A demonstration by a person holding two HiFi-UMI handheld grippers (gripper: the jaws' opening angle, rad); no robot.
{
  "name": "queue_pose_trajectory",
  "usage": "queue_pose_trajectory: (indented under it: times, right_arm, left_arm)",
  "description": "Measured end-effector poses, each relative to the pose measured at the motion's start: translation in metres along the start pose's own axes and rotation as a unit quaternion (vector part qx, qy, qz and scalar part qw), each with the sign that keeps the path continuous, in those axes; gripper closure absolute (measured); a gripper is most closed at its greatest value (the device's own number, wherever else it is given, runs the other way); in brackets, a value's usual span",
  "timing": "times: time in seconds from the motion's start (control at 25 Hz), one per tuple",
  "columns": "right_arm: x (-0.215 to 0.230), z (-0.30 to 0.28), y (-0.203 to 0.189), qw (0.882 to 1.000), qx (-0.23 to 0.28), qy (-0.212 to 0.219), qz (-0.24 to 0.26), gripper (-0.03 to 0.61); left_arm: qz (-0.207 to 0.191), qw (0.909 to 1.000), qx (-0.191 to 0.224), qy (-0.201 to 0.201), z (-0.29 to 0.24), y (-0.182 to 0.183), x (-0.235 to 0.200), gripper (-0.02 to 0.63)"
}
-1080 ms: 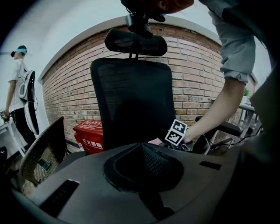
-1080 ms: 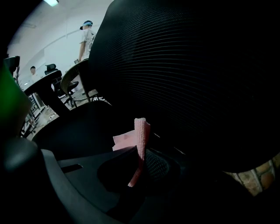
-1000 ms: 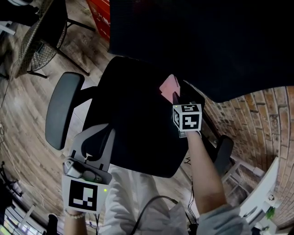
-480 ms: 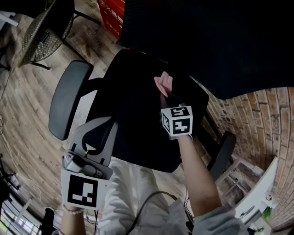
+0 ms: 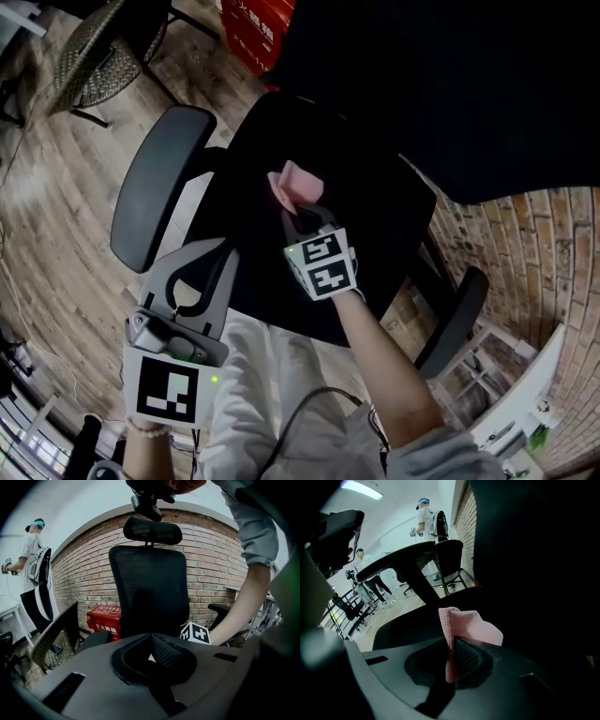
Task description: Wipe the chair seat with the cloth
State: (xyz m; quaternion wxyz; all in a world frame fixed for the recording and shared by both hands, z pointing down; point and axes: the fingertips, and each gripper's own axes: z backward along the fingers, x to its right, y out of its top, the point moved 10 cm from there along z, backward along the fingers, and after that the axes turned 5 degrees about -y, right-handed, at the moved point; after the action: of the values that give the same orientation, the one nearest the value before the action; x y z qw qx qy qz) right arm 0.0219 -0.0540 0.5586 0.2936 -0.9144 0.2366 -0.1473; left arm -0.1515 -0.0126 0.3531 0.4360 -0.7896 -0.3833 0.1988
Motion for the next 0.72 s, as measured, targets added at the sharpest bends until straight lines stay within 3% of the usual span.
queue_pose_trajectory:
  times: [0.44,0.72]
  right_arm:
    - [-0.095,-0.014,0.016,0.993,-0.003,0.097,0.072,0.523]
    - [-0.117,-0.017,0.018,0.988,-0.004,0.122,0.096,0.523]
  left_arm:
    - [0.014,0.9998,-0.002,0.013,0.023,-0.011,-0.005,0.595]
    - [0.015,0.9998,-0.004,0.013,0.026,-0.014,-0.009,0.595]
